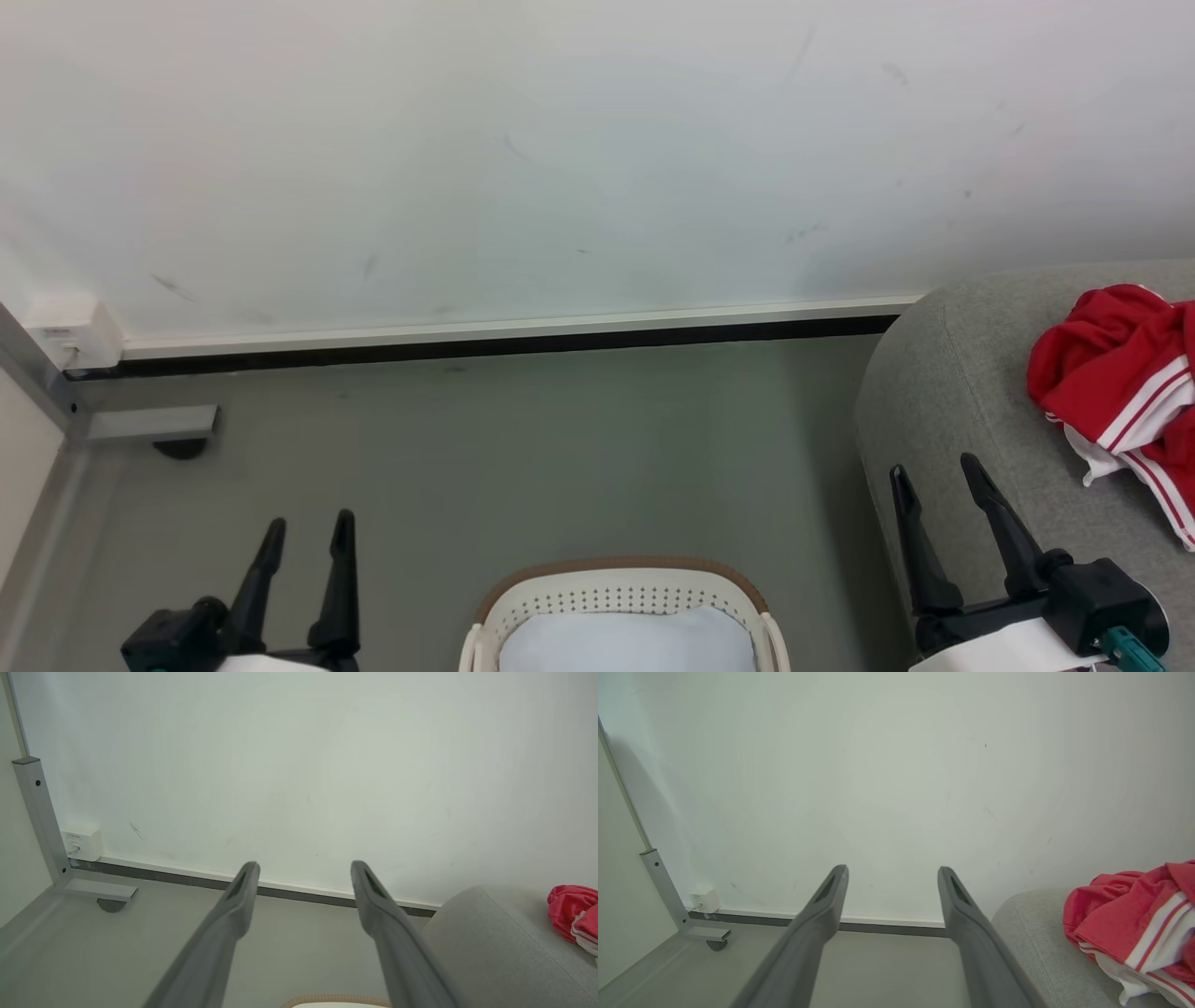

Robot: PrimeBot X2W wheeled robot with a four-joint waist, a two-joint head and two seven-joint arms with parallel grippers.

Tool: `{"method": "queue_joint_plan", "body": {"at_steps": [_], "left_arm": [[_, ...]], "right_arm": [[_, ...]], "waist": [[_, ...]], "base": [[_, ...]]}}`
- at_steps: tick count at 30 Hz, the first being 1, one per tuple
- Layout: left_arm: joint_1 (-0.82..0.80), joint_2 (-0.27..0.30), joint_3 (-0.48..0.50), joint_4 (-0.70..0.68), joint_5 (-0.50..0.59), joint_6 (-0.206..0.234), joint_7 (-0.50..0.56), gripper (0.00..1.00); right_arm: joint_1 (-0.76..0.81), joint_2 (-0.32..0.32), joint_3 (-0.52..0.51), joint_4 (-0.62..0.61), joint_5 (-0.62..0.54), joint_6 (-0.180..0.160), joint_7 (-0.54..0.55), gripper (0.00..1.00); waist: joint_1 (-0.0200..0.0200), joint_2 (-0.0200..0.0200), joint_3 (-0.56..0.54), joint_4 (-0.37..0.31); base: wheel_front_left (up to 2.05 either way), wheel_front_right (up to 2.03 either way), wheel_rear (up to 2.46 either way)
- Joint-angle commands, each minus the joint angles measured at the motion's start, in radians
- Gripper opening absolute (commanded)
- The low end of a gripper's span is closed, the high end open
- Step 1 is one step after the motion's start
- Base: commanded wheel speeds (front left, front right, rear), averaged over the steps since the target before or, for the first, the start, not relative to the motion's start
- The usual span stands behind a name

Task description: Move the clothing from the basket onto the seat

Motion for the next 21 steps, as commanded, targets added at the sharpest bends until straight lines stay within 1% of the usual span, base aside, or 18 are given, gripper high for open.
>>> {"method": "queue_joint_plan", "body": {"at_steps": [1,9,19,20,21], "left_arm": [[-0.006,0.0,0.005,0.002,0.01,-0.005,0.0,1.0],[-0.015,-0.008,0.006,-0.005,0.028,-0.006,0.0,1.0],[-0.016,0.008,-0.009,-0.013,0.012,-0.007,0.0,1.0],[-0.015,0.01,-0.011,-0.013,0.008,-0.007,0.0,0.0],[-0.009,0.0,-0.014,-0.004,0.01,-0.007,0.0,0.0]], "right_arm": [[-0.005,0.002,-0.003,-0.005,-0.001,-0.002,-0.007,1.0],[0.006,0.005,-0.007,-0.01,0.006,-0.002,-0.006,1.0],[0.003,0.006,0.004,-0.012,0.026,-0.002,-0.006,1.0],[0.004,0.006,0.004,-0.011,0.028,-0.002,-0.006,0.0],[0.002,0.005,0.004,-0.007,0.016,0.0,-0.001,0.0]], "waist": [[0.0001,0.0,0.0,0.0],[0.0001,0.0,0.001,0.0],[0.0001,0.0,0.004,0.002],[0.0001,0.0,0.004,0.002],[0.0001,0.0,0.004,0.002]], "base": [[0.0,0.0,0.0],[0.0,0.0,0.0],[0.0,0.0,0.0],[0.0,0.0,0.0],[0.0,0.0,0.0]]}}
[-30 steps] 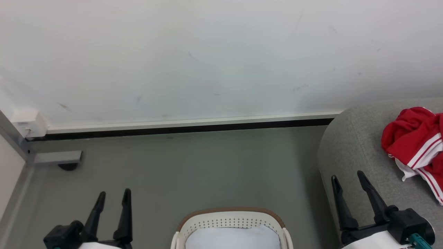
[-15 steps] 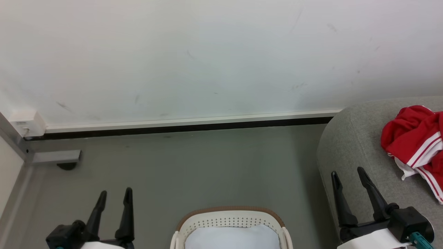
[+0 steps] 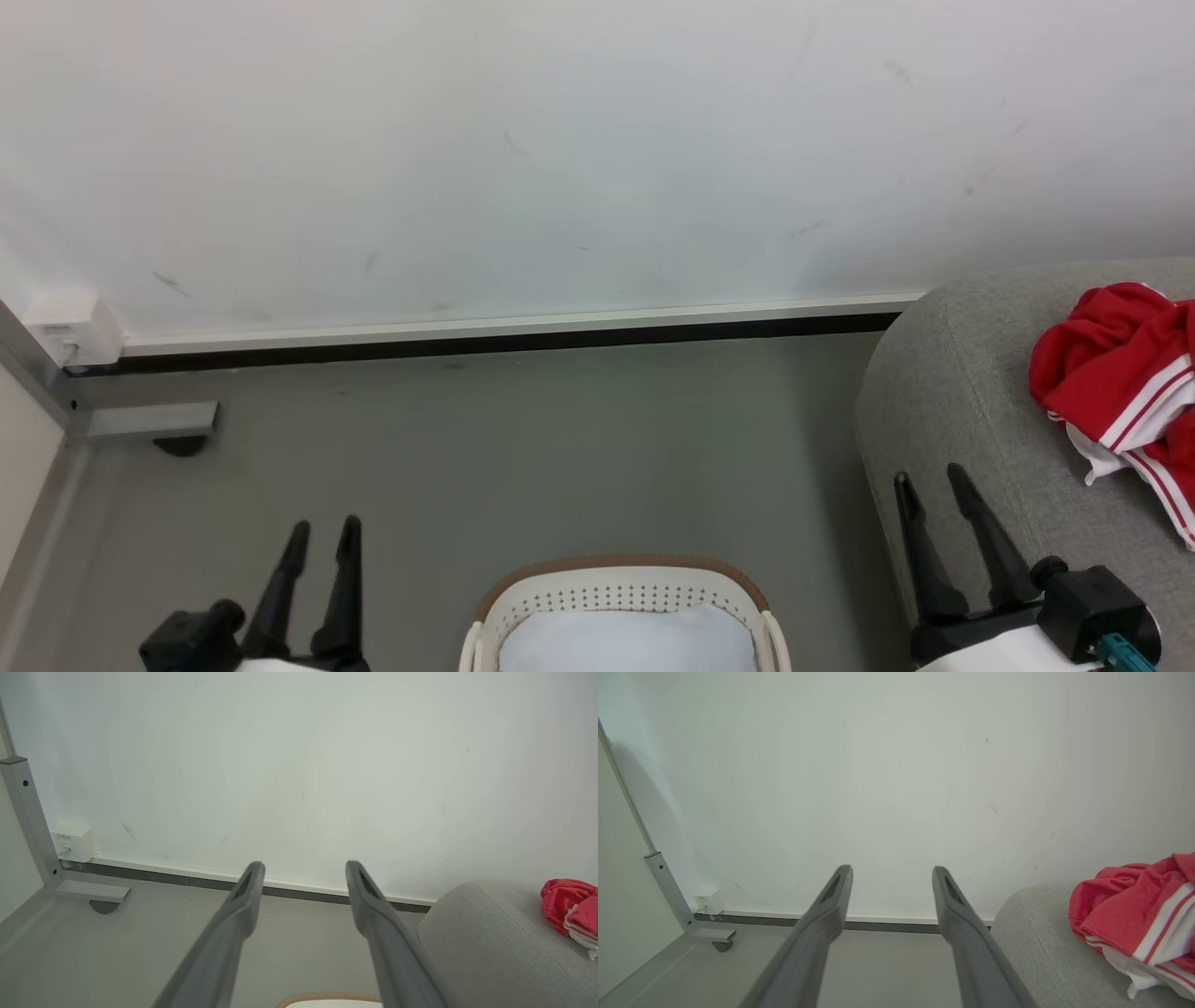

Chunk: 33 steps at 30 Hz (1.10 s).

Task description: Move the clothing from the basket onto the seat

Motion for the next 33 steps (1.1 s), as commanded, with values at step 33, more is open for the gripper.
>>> {"method": "queue_joint_plan", "body": {"at_steps": [33], "left_arm": [[-0.025,-0.016,0.048,-0.023,-0.501,0.033,0.145,0.0]], "right_arm": [[-0.005,-0.051,-0.032,0.015,0.575,-0.001,0.092,0.0]], "waist": [[0.0,0.0,-0.004,0.017]], "base": [[0.0,0.0,0.0]]}}
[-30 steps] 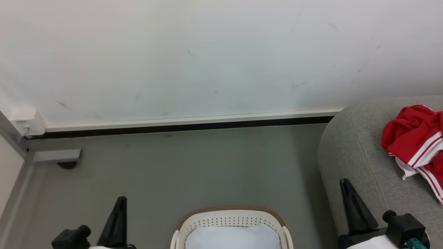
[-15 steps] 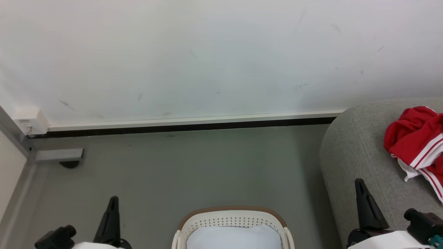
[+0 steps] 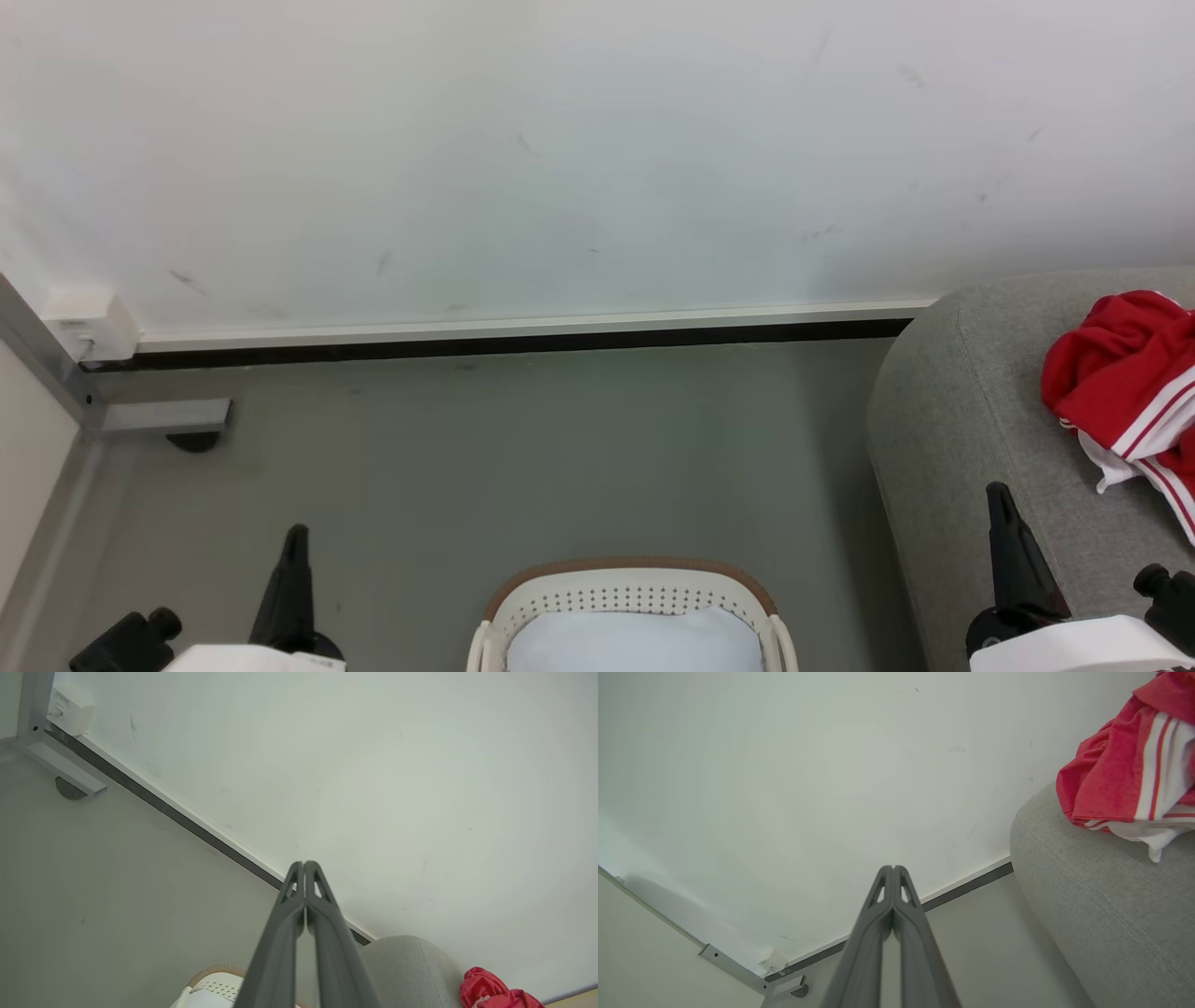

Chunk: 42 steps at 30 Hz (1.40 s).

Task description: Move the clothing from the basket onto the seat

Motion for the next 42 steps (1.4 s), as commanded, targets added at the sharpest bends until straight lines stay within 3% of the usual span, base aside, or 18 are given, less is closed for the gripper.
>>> {"method": "queue_joint_plan", "body": {"at_steps": [1,42], "left_arm": [[-0.026,0.002,0.009,-0.019,-0.035,0.002,0.008,0.0],[-0.046,-0.009,0.049,-0.046,-0.463,0.032,0.132,0.0]], "right_arm": [[-0.024,-0.01,-0.005,-0.008,0.037,-0.001,0.003,0.0],[-0.032,-0.095,0.019,-0.013,0.573,-0.001,0.039,0.0]], "waist": [[0.0,-0.0001,0.0,0.001],[0.0,-0.0001,-0.005,0.023]], "base": [[0.0,0.0,0.0],[0.0,0.0,0.0]]}}
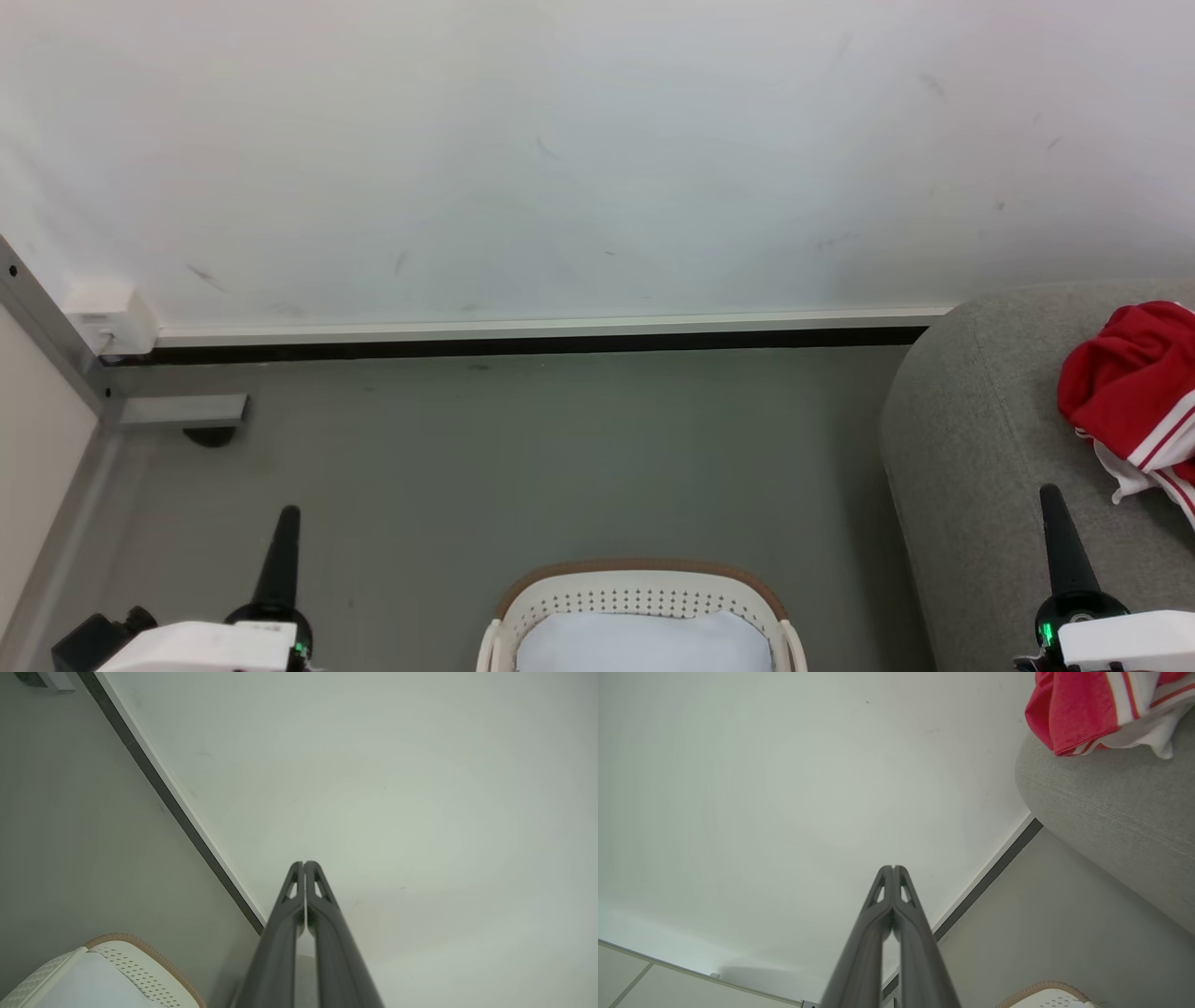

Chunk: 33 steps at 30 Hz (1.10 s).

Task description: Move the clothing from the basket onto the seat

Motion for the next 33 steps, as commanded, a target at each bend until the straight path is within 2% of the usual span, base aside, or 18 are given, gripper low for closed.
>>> {"method": "queue_joint_plan", "body": {"at_steps": [1,33], "left_arm": [[-0.017,0.002,0.005,-0.013,-0.027,0.002,0.008,0.0],[-0.028,-0.004,0.029,-0.025,-0.273,0.018,0.078,0.0]], "right_arm": [[-0.024,-0.011,0.002,-0.009,0.02,-0.001,0.004,0.0],[-0.025,-0.088,0.05,-0.023,0.361,-0.002,-0.008,0.0]], "waist": [[-0.0001,0.0,0.0,0.0],[-0.0001,0.0,-0.004,0.018]], "base": [[0.0,0.0,0.0],[0.0,0.0,0.0]]}}
